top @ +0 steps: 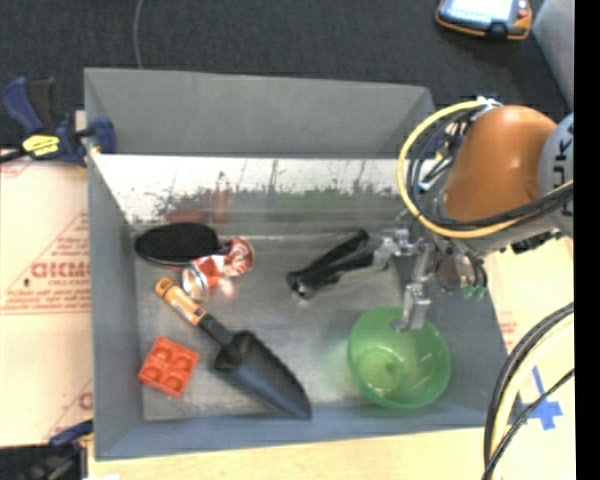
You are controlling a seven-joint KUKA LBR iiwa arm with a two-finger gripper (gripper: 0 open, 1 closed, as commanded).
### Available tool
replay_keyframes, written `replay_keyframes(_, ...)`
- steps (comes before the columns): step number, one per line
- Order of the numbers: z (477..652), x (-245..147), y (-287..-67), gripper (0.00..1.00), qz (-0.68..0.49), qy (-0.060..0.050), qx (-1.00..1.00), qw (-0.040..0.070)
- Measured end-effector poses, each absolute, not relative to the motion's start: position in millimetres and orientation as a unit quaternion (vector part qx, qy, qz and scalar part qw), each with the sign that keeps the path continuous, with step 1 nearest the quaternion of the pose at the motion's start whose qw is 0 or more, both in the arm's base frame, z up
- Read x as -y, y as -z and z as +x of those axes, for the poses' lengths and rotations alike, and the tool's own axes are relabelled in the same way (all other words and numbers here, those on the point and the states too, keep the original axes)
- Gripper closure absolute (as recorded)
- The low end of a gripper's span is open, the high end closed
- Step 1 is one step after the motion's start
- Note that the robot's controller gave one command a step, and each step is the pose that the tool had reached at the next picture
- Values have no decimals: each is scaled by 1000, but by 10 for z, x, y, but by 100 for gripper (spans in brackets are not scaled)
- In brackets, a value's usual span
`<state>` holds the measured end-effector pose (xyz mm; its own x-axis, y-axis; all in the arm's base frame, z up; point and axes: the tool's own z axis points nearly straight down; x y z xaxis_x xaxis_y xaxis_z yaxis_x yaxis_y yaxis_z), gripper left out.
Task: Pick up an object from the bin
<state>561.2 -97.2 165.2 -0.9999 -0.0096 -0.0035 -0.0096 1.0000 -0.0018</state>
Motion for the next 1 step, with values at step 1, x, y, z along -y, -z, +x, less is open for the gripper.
replay_keyframes(1, 5612, 972, -1652, 0, -5, 1, -1000, 2)
